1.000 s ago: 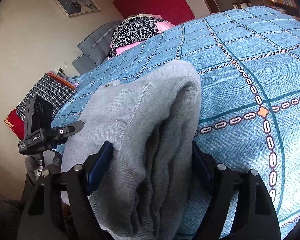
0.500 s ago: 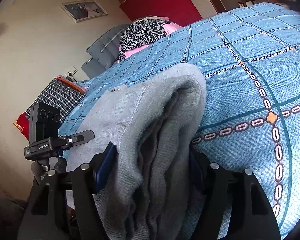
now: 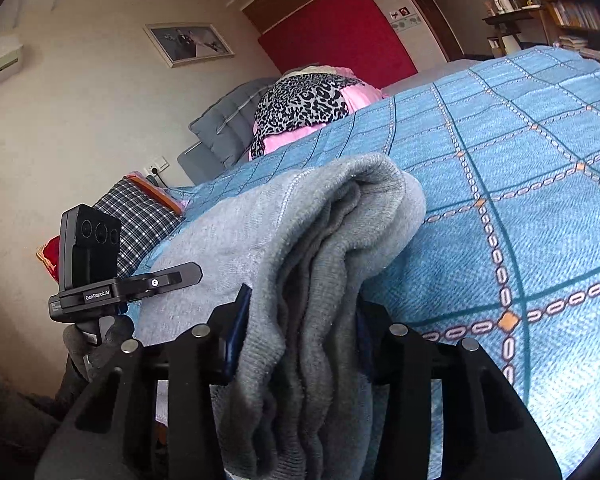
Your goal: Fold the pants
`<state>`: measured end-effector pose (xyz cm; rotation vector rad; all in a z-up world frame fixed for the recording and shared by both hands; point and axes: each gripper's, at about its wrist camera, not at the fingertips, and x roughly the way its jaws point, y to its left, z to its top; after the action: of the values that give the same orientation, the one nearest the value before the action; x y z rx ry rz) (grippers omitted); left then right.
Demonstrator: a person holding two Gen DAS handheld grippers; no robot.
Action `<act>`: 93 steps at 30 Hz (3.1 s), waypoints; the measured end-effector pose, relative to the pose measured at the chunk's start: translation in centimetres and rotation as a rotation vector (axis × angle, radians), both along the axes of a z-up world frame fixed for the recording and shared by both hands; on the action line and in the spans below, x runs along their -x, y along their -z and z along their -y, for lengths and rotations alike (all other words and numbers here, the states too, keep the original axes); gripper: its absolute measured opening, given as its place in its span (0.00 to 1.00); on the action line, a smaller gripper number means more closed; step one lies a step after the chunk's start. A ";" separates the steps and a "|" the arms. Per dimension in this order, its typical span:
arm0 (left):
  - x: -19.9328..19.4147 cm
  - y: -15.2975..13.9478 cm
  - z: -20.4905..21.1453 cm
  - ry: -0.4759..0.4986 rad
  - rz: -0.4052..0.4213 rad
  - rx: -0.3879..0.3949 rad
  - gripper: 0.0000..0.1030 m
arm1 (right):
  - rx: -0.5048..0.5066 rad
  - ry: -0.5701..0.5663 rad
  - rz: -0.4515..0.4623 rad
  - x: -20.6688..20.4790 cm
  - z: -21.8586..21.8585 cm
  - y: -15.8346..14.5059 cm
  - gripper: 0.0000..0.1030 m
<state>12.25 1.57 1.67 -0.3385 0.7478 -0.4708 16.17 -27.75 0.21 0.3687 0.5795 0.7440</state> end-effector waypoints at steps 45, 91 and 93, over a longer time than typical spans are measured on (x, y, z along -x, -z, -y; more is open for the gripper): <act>-33.8 4.2 22.8 0.218 -0.097 -0.098 0.67 | 0.005 0.461 -0.120 -20.7 22.9 2.0 0.48; -17.5 3.1 20.5 -0.072 0.244 -0.392 0.87 | 0.362 0.878 0.098 -4.4 13.5 1.8 0.84; -16.9 3.0 20.6 -0.074 0.263 -0.401 0.88 | 0.368 0.876 0.094 -4.3 13.0 2.0 0.84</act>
<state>29.16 -19.00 -1.30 0.0713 0.5541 -0.2790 20.50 -40.71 -1.77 0.2073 0.3951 -0.1887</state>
